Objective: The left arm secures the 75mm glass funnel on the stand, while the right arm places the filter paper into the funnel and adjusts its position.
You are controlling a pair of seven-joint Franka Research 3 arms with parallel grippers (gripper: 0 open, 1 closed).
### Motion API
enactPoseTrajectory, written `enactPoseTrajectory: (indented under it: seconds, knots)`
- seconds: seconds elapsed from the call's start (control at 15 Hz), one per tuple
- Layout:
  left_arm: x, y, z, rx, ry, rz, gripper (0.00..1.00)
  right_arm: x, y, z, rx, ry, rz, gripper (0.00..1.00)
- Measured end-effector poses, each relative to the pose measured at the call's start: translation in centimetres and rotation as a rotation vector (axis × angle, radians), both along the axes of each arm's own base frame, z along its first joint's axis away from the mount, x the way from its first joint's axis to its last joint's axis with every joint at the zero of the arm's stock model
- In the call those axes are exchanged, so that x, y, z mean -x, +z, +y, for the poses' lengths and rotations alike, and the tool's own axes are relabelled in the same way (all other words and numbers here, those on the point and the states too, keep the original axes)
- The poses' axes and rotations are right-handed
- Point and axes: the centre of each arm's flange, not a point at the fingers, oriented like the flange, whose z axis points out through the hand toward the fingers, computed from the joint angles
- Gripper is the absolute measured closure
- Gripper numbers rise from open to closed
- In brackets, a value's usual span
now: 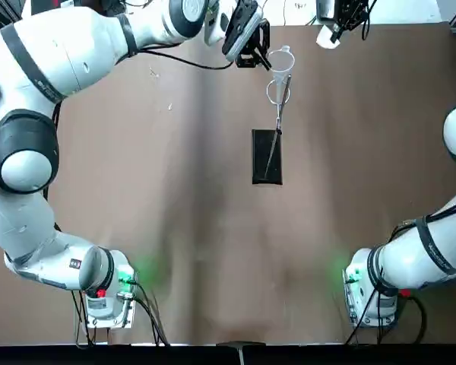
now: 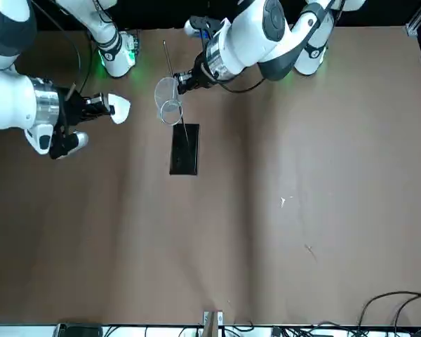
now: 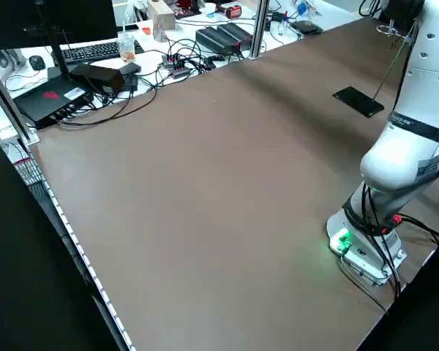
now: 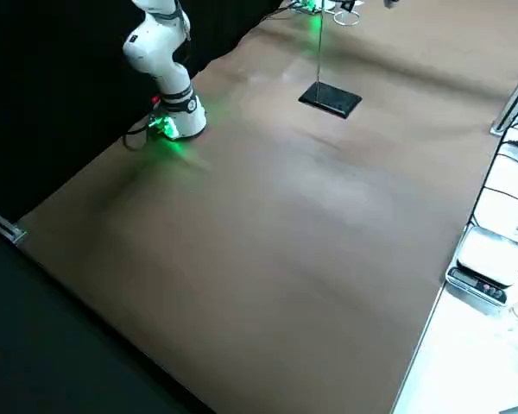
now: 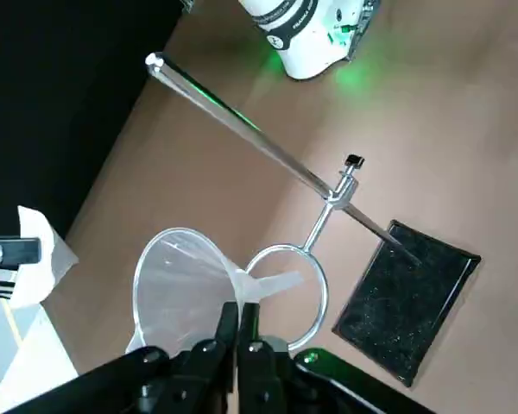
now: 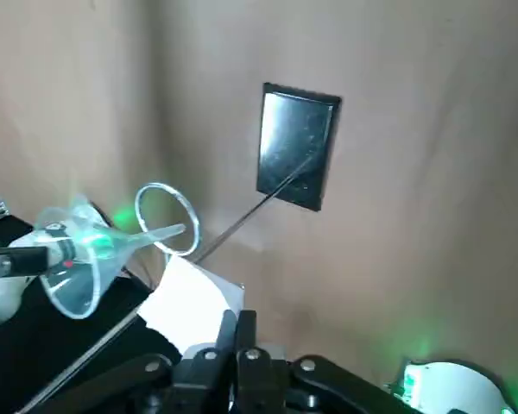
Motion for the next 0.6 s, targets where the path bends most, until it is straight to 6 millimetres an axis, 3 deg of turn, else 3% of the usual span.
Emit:
enactPoseTrajectory:
  seconds: [0.27, 0.6]
  knots:
    - [0.1, -0.6, 0.0, -0.013, -0.001, -0.007, 0.97, 0.0, 0.9, 0.6, -0.061, -0.015, 0.003, 0.99]
    - [0.8, -1.6, -0.6, -0.024, -0.004, -0.027, 0.97, 0.5, 3.3, 2.5, -0.048, -0.049, -0.007, 0.99]
